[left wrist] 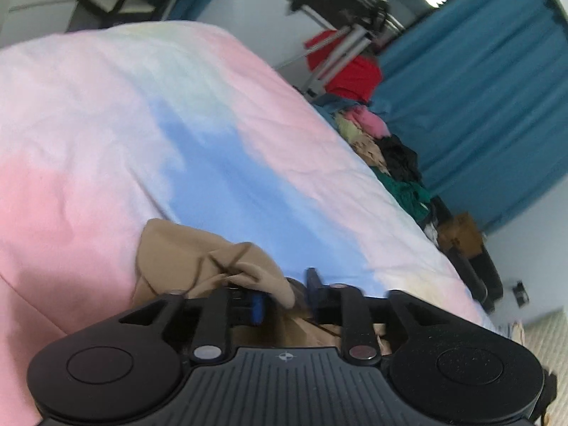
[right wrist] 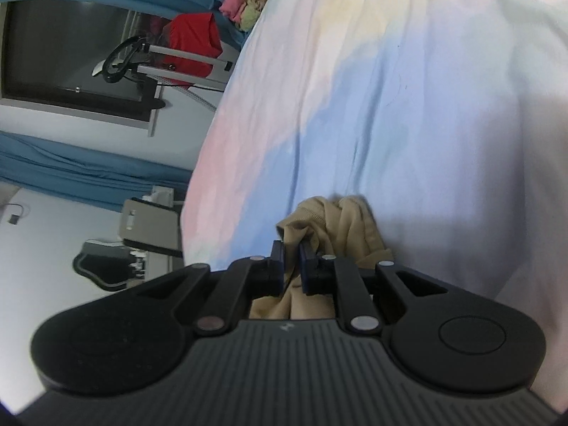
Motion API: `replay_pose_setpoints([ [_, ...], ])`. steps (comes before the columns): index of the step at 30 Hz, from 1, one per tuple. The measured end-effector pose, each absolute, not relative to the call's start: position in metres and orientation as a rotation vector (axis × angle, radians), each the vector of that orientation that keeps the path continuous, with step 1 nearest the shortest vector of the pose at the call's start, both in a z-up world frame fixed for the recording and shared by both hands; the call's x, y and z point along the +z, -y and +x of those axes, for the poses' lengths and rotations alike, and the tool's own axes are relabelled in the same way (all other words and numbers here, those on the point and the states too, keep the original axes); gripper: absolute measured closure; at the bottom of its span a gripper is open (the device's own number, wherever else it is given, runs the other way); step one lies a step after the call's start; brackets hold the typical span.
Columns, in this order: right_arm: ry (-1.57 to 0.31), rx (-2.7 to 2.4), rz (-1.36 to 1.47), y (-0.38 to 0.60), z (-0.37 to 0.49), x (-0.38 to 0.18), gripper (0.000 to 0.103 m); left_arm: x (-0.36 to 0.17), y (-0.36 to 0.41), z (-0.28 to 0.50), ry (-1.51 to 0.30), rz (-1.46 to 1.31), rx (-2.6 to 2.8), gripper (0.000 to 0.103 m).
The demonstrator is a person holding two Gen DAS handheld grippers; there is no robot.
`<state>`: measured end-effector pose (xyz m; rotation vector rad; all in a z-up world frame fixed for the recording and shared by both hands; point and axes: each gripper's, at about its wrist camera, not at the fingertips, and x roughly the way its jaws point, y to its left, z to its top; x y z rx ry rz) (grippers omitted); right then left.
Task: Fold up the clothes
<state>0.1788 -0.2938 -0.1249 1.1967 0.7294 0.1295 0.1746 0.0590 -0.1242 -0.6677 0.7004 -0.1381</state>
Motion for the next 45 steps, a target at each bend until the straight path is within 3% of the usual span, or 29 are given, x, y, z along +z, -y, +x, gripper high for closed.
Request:
replay_pose_setpoints([
  [1, -0.726, 0.143, 1.194, 0.294, 0.177, -0.122, 0.087, -0.12, -0.057, 0.17, -0.69, -0.66, -0.148, 0.05],
  [3, -0.69, 0.194, 1.173, 0.291, 0.17, -0.112, 0.06, -0.108, -0.053, 0.157, -0.644, -0.627, -0.169, 0.031],
  [4, -0.669, 0.222, 1.161, 0.29, 0.166, -0.107, 0.033, -0.102, -0.05, 0.151, -0.622, -0.59, -0.179, 0.027],
  [5, -0.649, 0.248, 1.149, 0.288, 0.161, -0.102, 0.018, -0.095, -0.046, 0.144, -0.6, -0.552, -0.19, 0.025],
  [12, -0.595, 0.369, 0.886, 0.271, 0.145, -0.061, 0.019, -0.076, -0.029, 0.116, -0.564, -0.327, -0.198, 0.021],
  [14, -0.561, 0.355, 0.737, 0.263, 0.14, -0.05, 0.037, -0.079, -0.026, 0.115, -0.578, -0.289, -0.183, 0.02],
  [15, -0.567, 0.339, 0.661, 0.258, 0.141, -0.048, 0.041, -0.082, -0.025, 0.117, -0.586, -0.27, -0.175, 0.02],
  [17, -0.616, 0.322, 0.588, 0.249, 0.152, -0.054, 0.069, -0.09, -0.024, 0.125, -0.617, -0.246, -0.156, 0.02],
  [18, -0.642, 0.315, 0.556, 0.245, 0.158, -0.057, 0.073, -0.094, -0.024, 0.129, -0.632, -0.233, -0.146, 0.02],
  [27, -0.744, 0.262, 0.384, 0.215, 0.19, -0.104, 0.078, -0.125, -0.028, 0.158, -0.716, -0.147, -0.132, 0.02],
  [37, -0.706, 0.258, 0.424, 0.209, 0.154, -0.079, 0.075, -0.112, -0.025, 0.13, -0.686, -0.145, -0.144, 0.02],
  [45, -0.648, 0.231, 0.288, 0.201, 0.094, -0.053, 0.074, -0.091, -0.024, 0.071, -0.652, -0.16, -0.178, 0.02],
])
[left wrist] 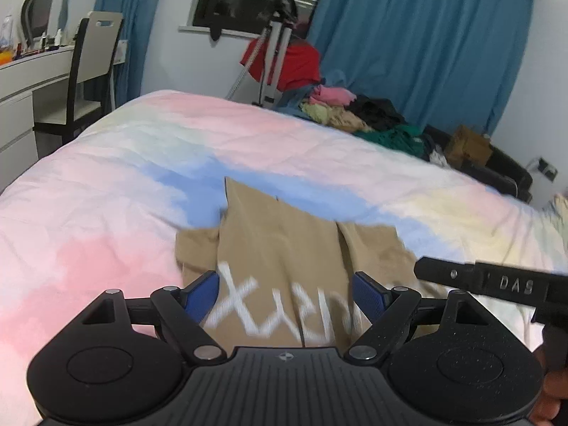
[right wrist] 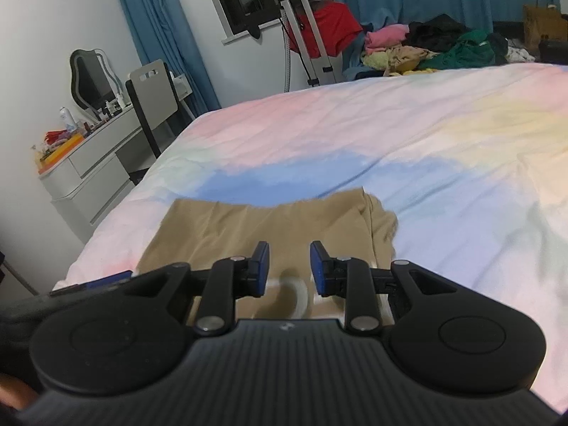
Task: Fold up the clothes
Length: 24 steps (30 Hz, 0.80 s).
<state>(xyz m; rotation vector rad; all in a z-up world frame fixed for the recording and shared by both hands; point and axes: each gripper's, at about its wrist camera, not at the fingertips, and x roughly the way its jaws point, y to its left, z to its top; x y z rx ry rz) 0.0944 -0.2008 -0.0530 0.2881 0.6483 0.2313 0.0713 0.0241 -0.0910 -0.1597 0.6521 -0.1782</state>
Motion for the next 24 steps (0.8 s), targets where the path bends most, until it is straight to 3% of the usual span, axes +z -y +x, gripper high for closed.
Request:
replay_pose_setpoints([
  [8, -0.796, 0.215, 0.229, 0.188, 0.104, -0.094, 0.074, -0.119, -0.034, 0.073, -0.776, -0.221, -0.144, 0.02],
  [16, -0.802, 0.208, 0.288, 0.195, 0.102, -0.092, 0.074, -0.106, -0.103, 0.035, -0.78, -0.75, -0.248, 0.019],
  [24, -0.809, 0.199, 0.303, 0.193, 0.102, -0.091, 0.073, -0.15, -0.107, 0.049, -0.915, -1.039, -0.306, 0.018],
])
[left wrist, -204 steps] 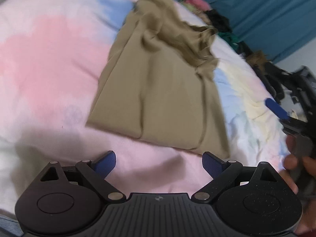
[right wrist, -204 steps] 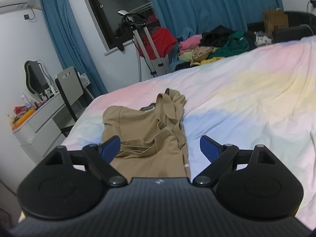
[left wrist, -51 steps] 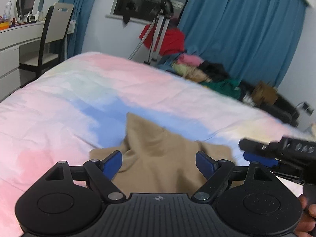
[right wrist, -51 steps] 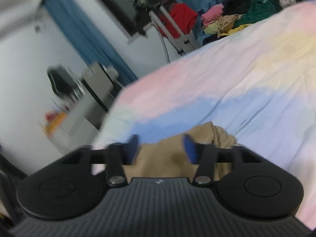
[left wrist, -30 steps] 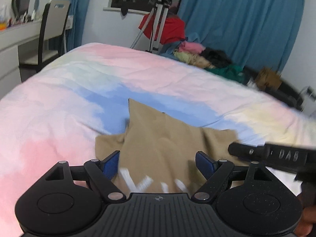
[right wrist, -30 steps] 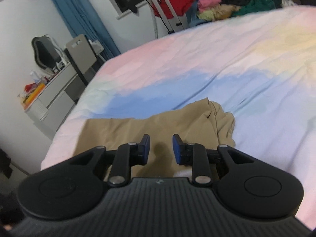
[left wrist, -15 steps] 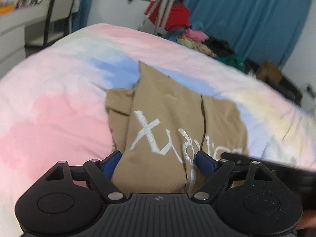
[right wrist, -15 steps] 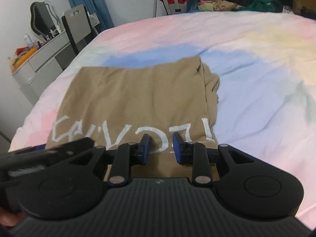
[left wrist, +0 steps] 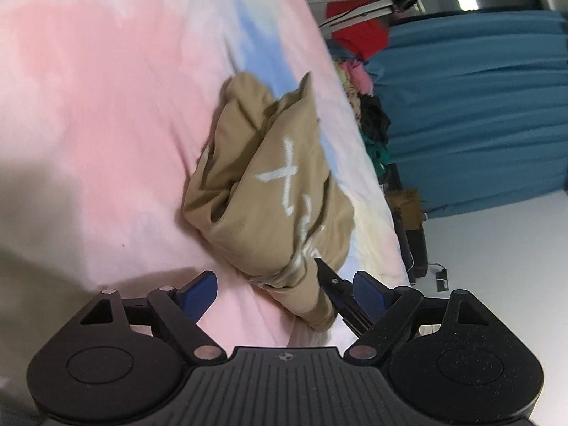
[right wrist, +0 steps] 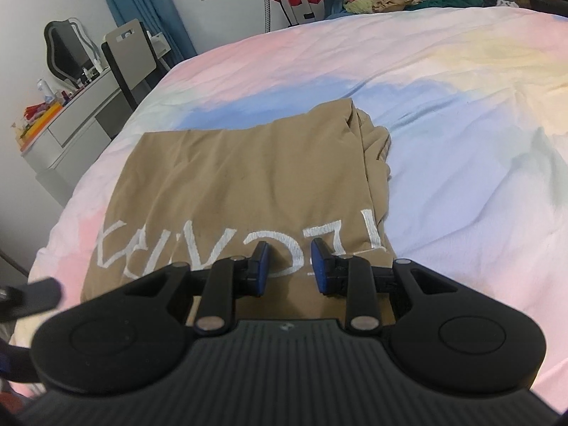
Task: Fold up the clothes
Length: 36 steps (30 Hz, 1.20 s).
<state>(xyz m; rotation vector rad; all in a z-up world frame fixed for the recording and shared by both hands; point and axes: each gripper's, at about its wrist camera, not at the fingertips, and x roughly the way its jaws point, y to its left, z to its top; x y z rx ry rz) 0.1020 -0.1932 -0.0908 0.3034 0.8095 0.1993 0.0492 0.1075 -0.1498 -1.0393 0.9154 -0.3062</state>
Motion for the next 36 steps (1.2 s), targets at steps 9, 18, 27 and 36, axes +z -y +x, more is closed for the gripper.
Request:
replay_pose_setpoints([
  [9, -0.81, 0.197, 0.358, 0.199, 0.102, -0.091, 0.073, -0.171, -0.112, 0.072, -0.841, -1.192, -0.253, 0.056],
  [18, -0.735, 0.317, 0.769, 0.233, 0.086, -0.062, 0.035, -0.156, -0.106, 0.07, -0.772, -1.123, -0.273, 0.077],
  [27, -0.914, 0.542, 1.235, 0.219, 0.072, -0.097, 0.01, -0.162, -0.114, 0.061, -0.759, -1.16, -0.279, 0.077],
  [36, -0.968, 0.414, 1.441, 0.212, 0.074, -0.146, 0.01, -0.177, -0.11, 0.075, -0.814, -1.202, -0.256, 0.054],
])
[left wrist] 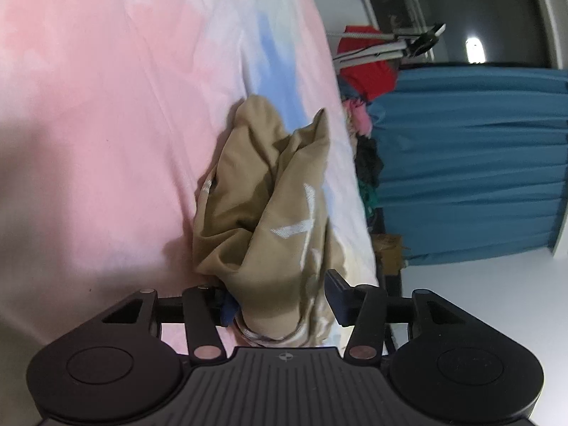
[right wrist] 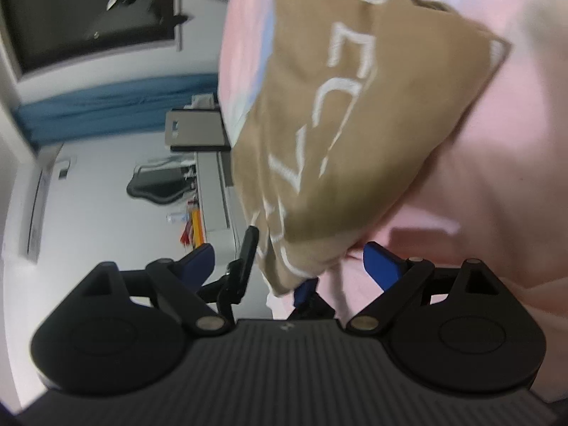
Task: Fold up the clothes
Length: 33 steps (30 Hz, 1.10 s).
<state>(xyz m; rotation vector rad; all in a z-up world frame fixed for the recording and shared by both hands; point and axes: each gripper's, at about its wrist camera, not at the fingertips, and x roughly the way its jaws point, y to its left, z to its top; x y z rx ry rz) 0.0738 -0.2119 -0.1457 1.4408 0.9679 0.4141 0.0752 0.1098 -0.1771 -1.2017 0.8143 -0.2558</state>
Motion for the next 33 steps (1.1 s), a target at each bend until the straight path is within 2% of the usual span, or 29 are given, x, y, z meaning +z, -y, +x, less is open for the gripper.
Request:
replay_pose_setpoints([
  [1, -0.965, 0.412, 1.448, 0.211, 0.074, -0.147, 0.01, -0.177, -0.109, 0.077, -0.809, -1.202, -0.256, 0.055],
  [3, -0.952, 0.41, 1.462, 0.21, 0.074, -0.148, 0.01, -0.174, -0.109, 0.078, -0.78, -1.202, -0.265, 0.077],
  [13, -0.749, 0.275, 1.532, 0.239, 0.073, -0.149, 0.011, -0.162, -0.105, 0.079, -0.656, -1.216, -0.384, 0.081],
  [16, -0.727, 0.175, 1.482, 0.248, 0.072, -0.147, 0.037, -0.164, -0.108, 0.08, -0.645, -1.248, -0.387, 0.081],
  [17, -0.732, 0.147, 1.464, 0.249, 0.07, -0.147, 0.051, -0.163, -0.109, 0.081, -0.641, -1.249, -0.39, 0.081],
  [18, -0.738, 0.122, 1.446, 0.251, 0.068, -0.146, 0.06, -0.163, -0.109, 0.081, -0.638, -1.25, -0.392, 0.081],
  [20, -0.727, 0.11, 1.416, 0.251, 0.067, -0.142, 0.07, -0.161, -0.108, 0.081, -0.635, -1.243, -0.399, 0.081],
  [23, -0.684, 0.125, 1.366, 0.252, 0.061, -0.121, 0.075, -0.148, -0.103, 0.078, -0.625, -1.243, -0.412, 0.081],
  [28, -0.556, 0.204, 1.26, 0.267, 0.015, -0.065, 0.075, -0.098, -0.094, 0.053, -0.618, -1.269, -0.482, 0.08],
  [33, -0.518, 0.184, 1.312, 0.308, -0.027, -0.038, 0.075, -0.05, -0.053, 0.053, -0.792, -1.159, -0.504, 0.08],
])
